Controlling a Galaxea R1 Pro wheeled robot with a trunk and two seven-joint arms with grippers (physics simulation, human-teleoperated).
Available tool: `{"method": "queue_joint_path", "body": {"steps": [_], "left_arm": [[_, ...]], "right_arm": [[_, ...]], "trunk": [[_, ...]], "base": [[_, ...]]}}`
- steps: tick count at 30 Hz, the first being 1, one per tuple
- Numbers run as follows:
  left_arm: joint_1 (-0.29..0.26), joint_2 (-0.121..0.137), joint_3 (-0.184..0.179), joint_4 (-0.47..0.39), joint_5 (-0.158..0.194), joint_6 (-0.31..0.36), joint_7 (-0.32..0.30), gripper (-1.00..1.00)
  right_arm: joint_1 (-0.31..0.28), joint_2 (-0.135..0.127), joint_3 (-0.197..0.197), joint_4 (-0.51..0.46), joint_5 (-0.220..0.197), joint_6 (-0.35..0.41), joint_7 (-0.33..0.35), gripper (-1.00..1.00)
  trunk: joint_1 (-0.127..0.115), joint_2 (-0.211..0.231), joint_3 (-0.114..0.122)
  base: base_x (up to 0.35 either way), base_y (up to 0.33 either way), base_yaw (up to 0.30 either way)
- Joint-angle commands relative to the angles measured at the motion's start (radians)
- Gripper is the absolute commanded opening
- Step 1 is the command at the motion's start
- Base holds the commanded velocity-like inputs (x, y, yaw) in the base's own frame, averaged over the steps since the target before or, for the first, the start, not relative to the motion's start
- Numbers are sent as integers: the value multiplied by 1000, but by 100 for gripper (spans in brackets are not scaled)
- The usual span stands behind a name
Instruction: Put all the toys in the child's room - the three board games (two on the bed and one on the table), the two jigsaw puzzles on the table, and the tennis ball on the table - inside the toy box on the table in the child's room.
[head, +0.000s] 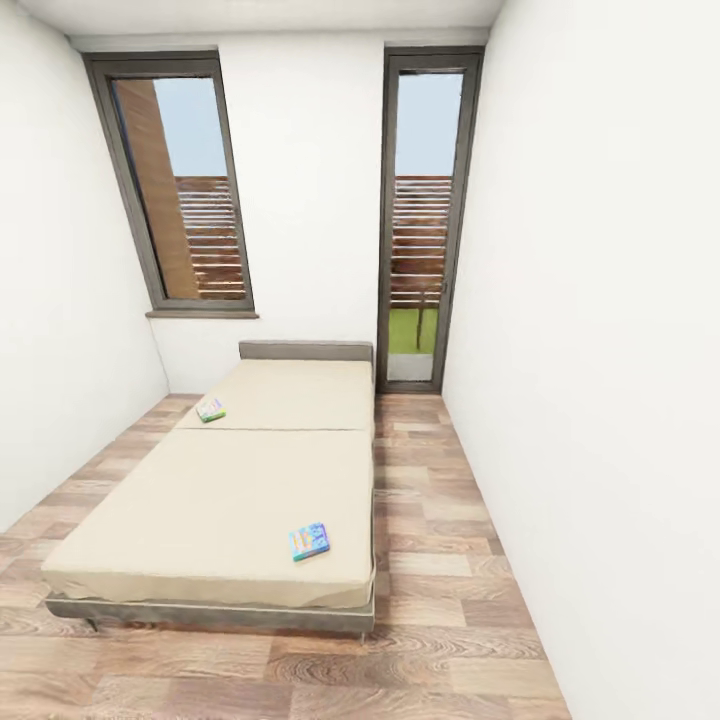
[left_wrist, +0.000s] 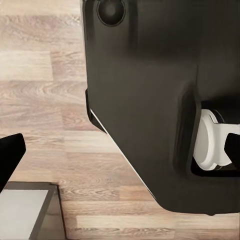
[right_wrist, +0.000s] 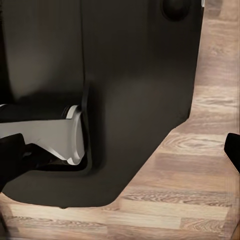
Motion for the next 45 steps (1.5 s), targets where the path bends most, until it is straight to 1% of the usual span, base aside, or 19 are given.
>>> {"method": "queue_joint_path", "body": {"steps": [1, 4, 5, 7, 8, 10, 15, 22, 29, 33, 35, 37, 40, 45], "left_arm": [[0, 0, -1, 0, -1, -12, 0, 100], [0, 0, -1, 0, 0, -45, 4, 100], [0, 0, -1, 0, 0, -62, 11, 100], [0, 0, -1, 0, 0, -74, 22, 100], [0, 0, -1, 0, 0, -80, 38, 100], [0, 0, 3, 1, 4, -83, 61, 100], [1, -1, 8, 3, 7, -88, 89, 100], [1, -1, 7, 3, 3, -95, 95, 100], [1, -1, 5, 3, 1, -97, 94, 100], [1, -1, 5, 3, 2, -96, 90, 100], [1, -2, 5, 3, 5, -95, 88, 100], [1, -4, 5, 3, 3, -96, 87, 100], [1, -5, 5, 3, 2, -97, 86, 100], [1, -7, 5, 3, 1, -97, 86, 100]], "right_arm": [[0, 0, 0, 0, -1, -1, 0, 100], [0, 0, -1, 0, -3, -1, 0, 100], [0, 0, -1, 0, -3, -2, 0, 100], [0, 0, -2, 0, -2, -2, 0, 100], [0, 0, -2, 0, -2, -2, 0, 100], [0, -5, -2, 0, -1, -4, 0, 100], [0, -14, 0, -1, 3, -5, 1, 100], [0, -17, 0, -1, -4, -5, 2, 100], [0, -4, -1, -1, -3, -9, 3, 100], [0, -2, 1, -1, 0, -42, 4, 100], [0, 0, 5, -1, 7, -79, 11, 100], [0, 1, 6, -1, 9, -97, 13, 100], [0, 6, 6, -1, 10, -110, 14, 100], [0, 10, 0, 0, -3, -117, 12, 100]], "trunk": [[1, -2, -2], [1, -2, -2], [1, -2, -2], [1, -2, -2], [1, -2, -2], [1, -2, -2], [1, -2, -2], [1, -2, -2], [1, -2, -2], [1, -2, -2], [1, -2, -3], [1, -2, -3], [1, -2, -4], [1, -2, -5]], "base": [[0, 0, 275], [0, 0, 275], [0, 0, 269], [0, 0, 226], [0, 0, 133], [0, 0, 77], [0, 0, 33], [0, 0, 5], [0, 0, 0], [0, 0, 3], [0, 0, 105], [0, 0, 187], [0, 0, 222], [0, 0, 108]]}}
